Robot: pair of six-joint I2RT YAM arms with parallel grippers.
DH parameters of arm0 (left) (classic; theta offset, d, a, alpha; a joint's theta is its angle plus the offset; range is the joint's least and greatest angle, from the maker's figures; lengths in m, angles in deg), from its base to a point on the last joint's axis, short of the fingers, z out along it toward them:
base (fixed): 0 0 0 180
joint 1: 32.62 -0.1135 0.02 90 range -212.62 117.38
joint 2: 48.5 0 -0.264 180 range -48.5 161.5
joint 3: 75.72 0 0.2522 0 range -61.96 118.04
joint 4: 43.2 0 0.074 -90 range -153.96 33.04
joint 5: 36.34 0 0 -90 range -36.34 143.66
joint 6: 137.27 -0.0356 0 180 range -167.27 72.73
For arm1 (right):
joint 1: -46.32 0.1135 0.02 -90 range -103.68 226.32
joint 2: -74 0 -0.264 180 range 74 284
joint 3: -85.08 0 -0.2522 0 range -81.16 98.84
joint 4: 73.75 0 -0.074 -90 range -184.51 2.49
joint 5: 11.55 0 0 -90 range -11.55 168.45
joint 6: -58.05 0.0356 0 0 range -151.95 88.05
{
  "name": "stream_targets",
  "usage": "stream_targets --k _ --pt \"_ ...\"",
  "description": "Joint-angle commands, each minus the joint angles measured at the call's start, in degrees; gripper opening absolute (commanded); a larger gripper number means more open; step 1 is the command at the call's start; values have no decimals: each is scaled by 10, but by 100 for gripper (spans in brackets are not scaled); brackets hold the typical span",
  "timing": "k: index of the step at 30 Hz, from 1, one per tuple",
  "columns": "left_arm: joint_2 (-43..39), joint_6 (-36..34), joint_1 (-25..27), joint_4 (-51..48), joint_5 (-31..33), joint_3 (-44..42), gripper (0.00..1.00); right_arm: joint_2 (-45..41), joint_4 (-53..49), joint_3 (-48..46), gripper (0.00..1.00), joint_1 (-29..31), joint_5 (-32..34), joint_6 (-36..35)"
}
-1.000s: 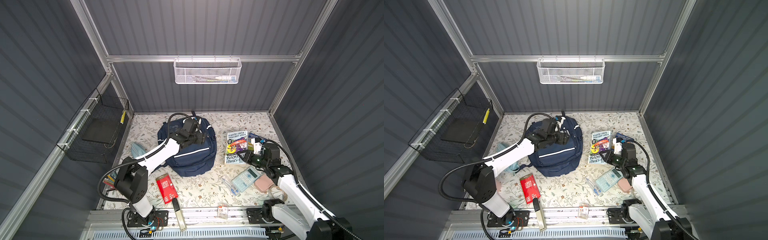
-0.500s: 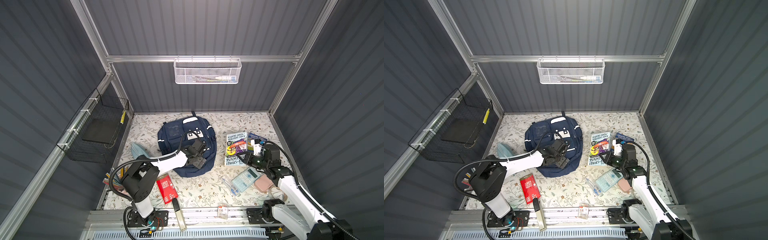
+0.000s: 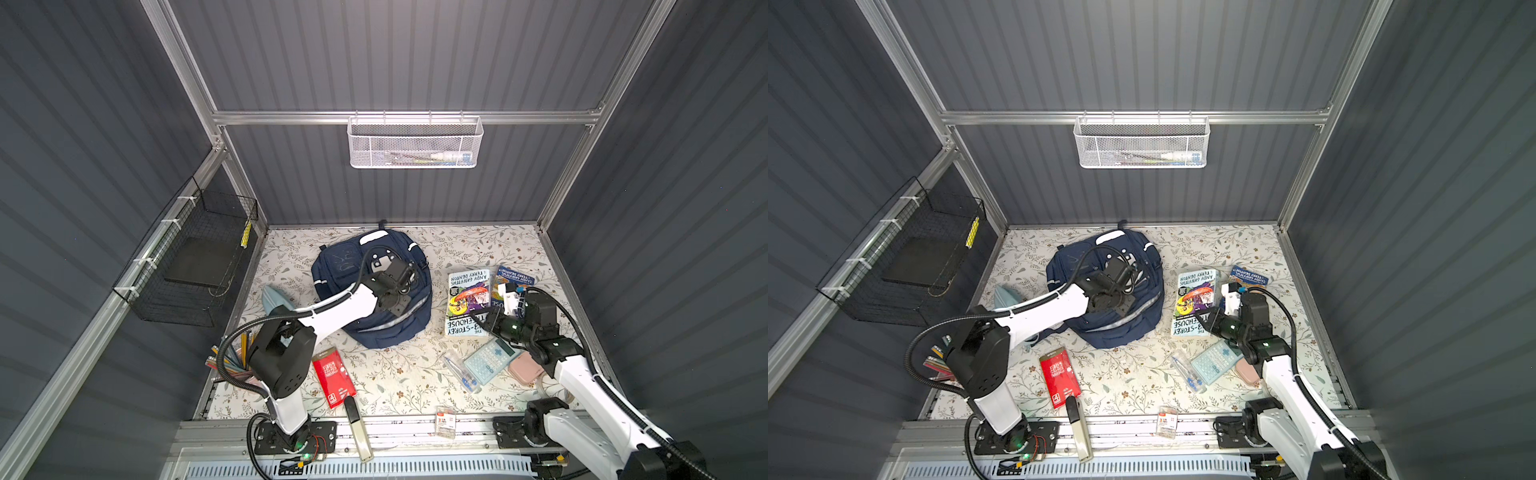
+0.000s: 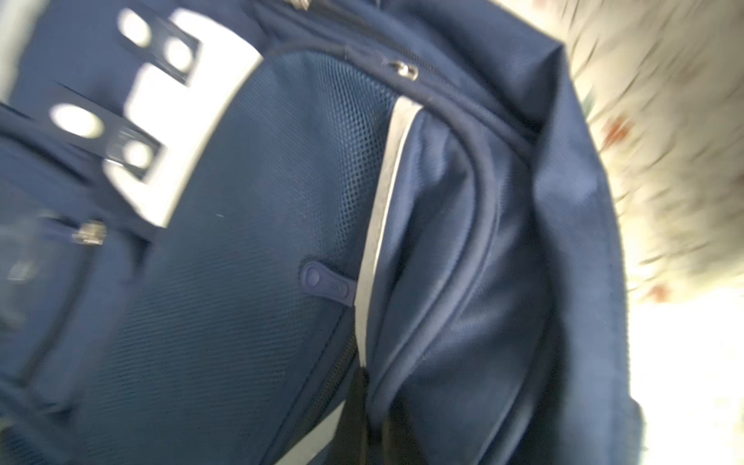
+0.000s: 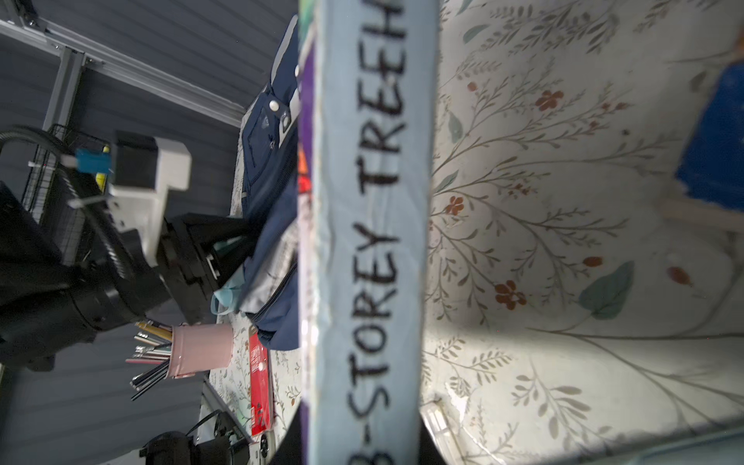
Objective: Pack the student bag
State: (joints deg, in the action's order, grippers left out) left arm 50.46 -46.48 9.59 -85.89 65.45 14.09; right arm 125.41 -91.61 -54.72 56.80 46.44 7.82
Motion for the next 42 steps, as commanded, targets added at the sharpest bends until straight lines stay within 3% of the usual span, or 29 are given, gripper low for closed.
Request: stream_targets --k 1,5,9,18,23,28,33,40,42 --pt "-45 30 -8 -42 -22 74 0 -2 76 11 0 48 -9 36" --pt "-39 56 -11 -65 -36 104 0 38 164 16 0 121 6 96" --pt "-52 94 -29 -74 -48 128 0 109 274 8 0 149 15 170" --pt "-62 133 -40 -86 -110 179 0 306 431 79 0 201 52 216" --pt "-62 157 -44 -75 -148 186 0 419 514 149 0 212 42 249" --pt "-76 190 -44 -46 -174 180 0 511 521 219 0 221 86 254" --pt "-76 205 -44 -41 -189 191 0 607 513 312 0 250 182 265" --pt "-89 211 -44 -49 -197 184 0 705 460 436 0 297 305 266" --pt "-95 212 -44 -46 -195 176 0 732 426 476 2 305 313 265"
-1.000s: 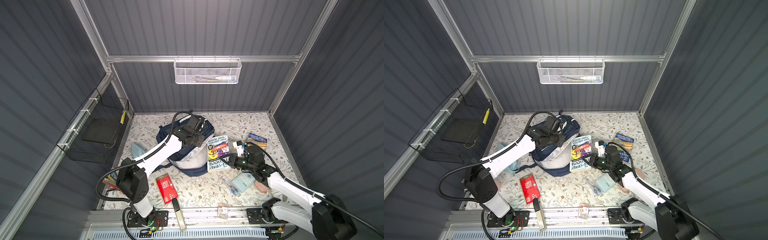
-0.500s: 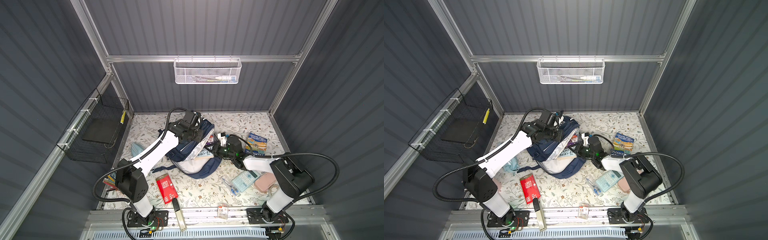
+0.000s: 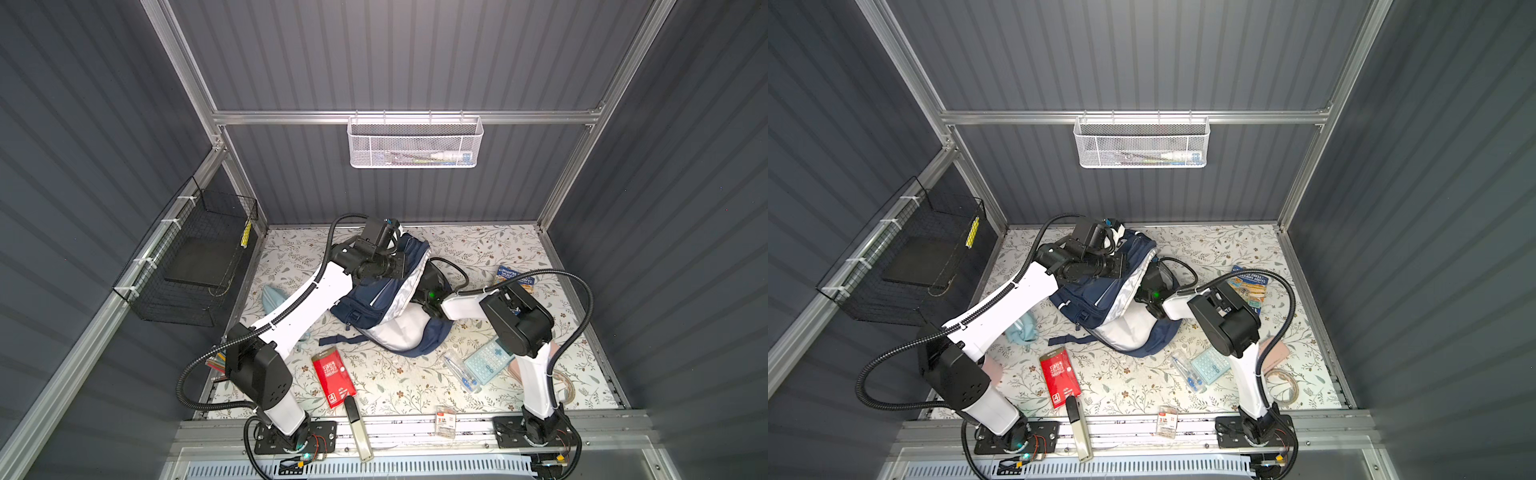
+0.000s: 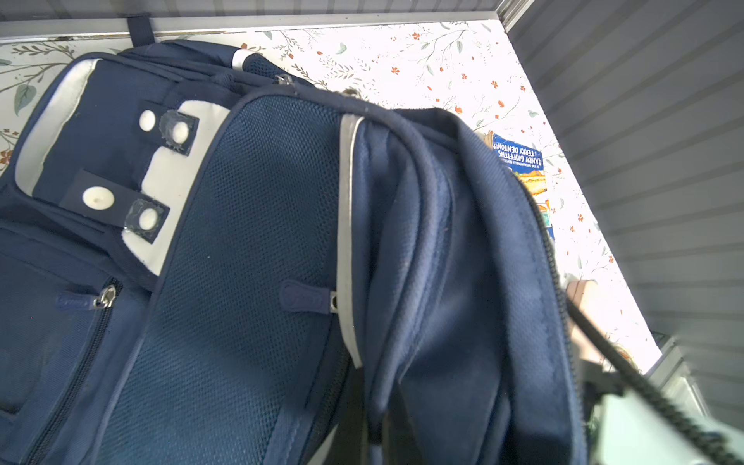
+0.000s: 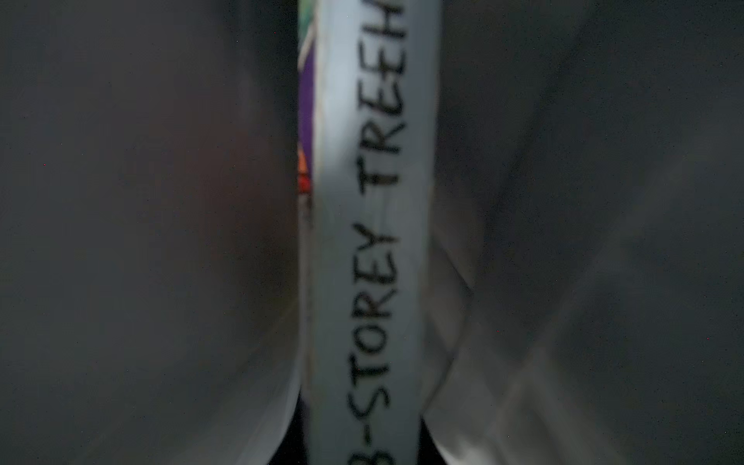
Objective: Pack the student bag
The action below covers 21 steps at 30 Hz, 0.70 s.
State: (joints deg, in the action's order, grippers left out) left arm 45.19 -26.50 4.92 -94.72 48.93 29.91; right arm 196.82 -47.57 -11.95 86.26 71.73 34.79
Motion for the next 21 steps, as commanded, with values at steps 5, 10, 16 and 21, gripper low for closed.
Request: stream_targets --k 5,10,16,21 --pt "-43 8 2 44 -13 -1 0 44 -48 72 19 12 19 -10" --pt "-43 15 -16 84 -18 -45 0 7 -81 47 48 -5 -37 -28" --pt "-30 9 -18 93 10 -62 0 -107 -216 -18 63 -12 -12 -94" --pt "-27 12 -18 103 26 -86 0 -254 -274 -153 66 -19 13 -125"
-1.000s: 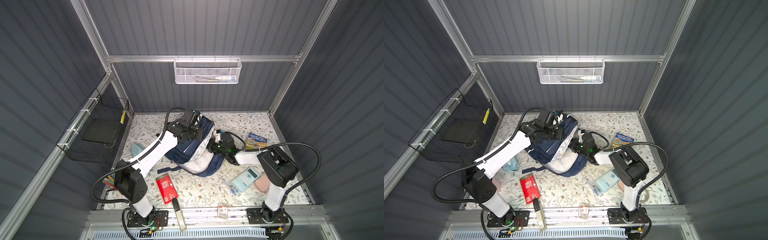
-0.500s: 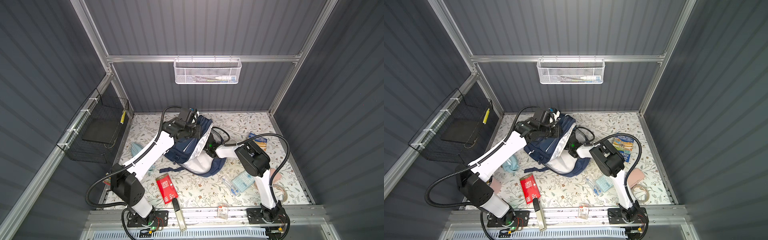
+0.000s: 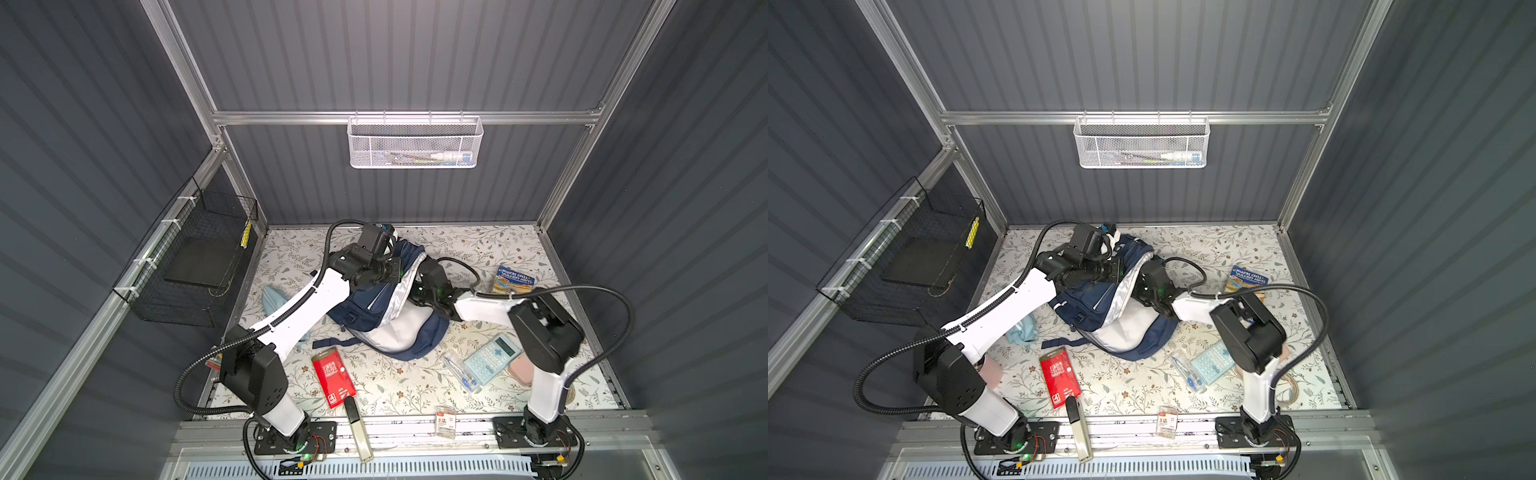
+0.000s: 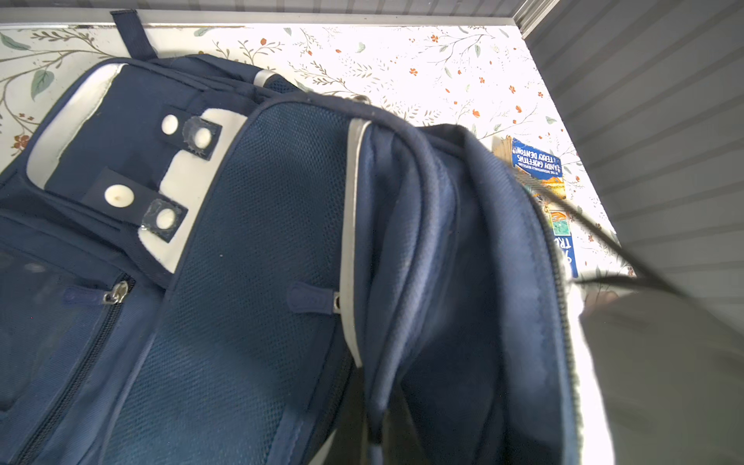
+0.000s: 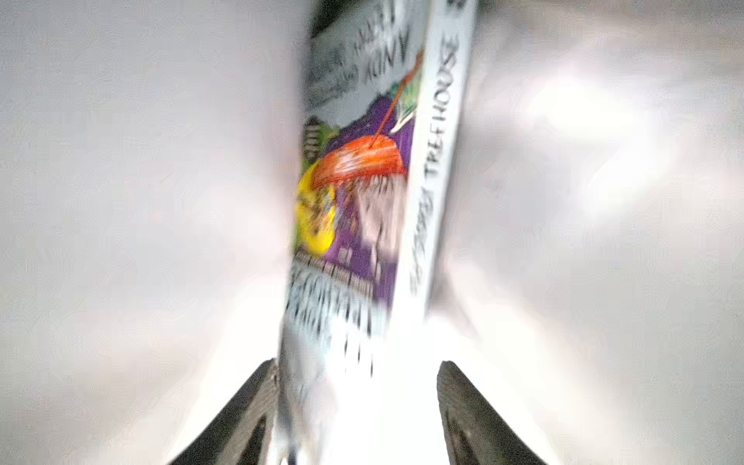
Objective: Pack the student bag
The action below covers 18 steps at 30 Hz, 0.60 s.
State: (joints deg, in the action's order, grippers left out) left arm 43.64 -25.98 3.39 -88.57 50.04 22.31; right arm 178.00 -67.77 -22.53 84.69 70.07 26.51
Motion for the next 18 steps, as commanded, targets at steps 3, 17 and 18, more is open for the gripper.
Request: stream_targets --k 3,17,18 --pt "-2 14 -2 58 4 -27 0 -159 -117 -119 67 -8 55 -66" --pt "15 30 50 104 38 -78 45 -482 -396 -176 88 -275 98 -248" --pt "22 28 59 102 43 -68 54 -489 -396 -182 88 -311 79 -254"
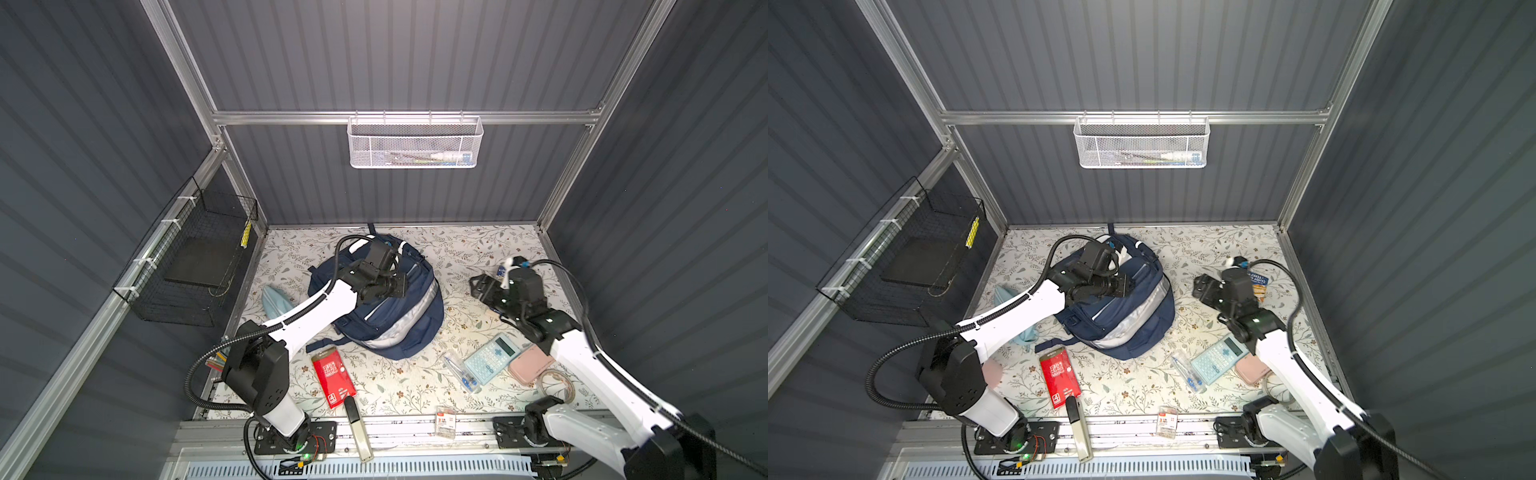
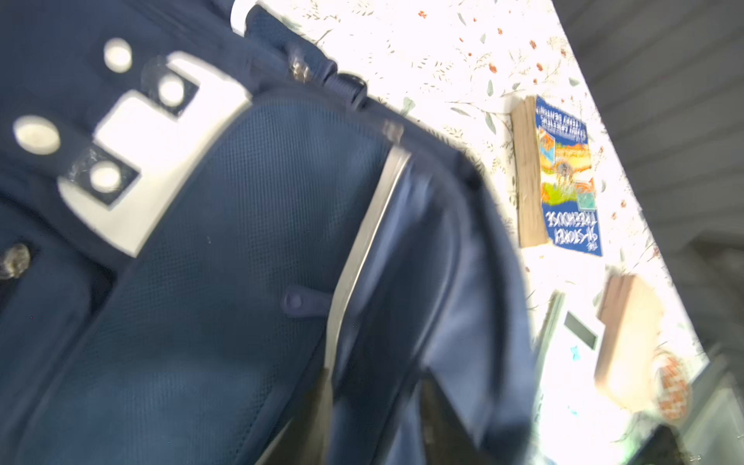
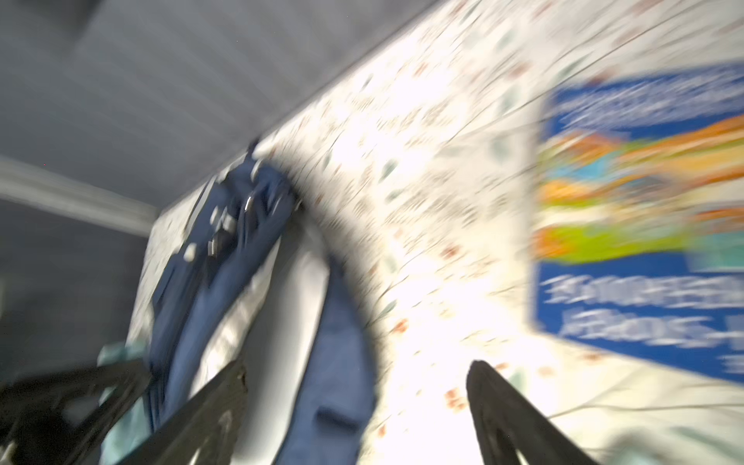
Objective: Pack the student bag
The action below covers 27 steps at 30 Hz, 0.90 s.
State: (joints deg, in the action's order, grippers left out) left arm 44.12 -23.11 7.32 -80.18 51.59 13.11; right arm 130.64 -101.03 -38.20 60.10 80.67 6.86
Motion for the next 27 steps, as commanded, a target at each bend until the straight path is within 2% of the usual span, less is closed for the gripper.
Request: stream_targets --k 1,2,4,5,6,12,17,20,23,27 --pt "28 -2 29 15 31 39 63 -16 -65 -31 89 -110 -50 -62" --pt "38 -1 38 20 29 52 75 -10 -67 -32 90 -152 -77 -67" --pt "58 1 55 40 27 81 92 13 -67 -33 91 -222 -127 -71" --pt "72 5 65 61 18 90 99 29 -58 -35 92 -252 -153 -76" --pt "86 9 72 79 4 99 100 42 -50 -36 93 -272 -166 -80" --pt "220 24 114 161 -78 198 100 155 -11 -22 93 -352 -201 -92" --pt "335 37 124 201 -115 270 99 238 -22 18 92 -366 -187 -122" --pt "400 37 131 209 -127 322 95 275 -29 42 92 -366 -182 -133" --pt "463 34 137 199 -145 381 87 300 -29 58 91 -367 -177 -146" --pt "516 31 143 172 -137 441 84 347 -52 91 86 -367 -182 -169"
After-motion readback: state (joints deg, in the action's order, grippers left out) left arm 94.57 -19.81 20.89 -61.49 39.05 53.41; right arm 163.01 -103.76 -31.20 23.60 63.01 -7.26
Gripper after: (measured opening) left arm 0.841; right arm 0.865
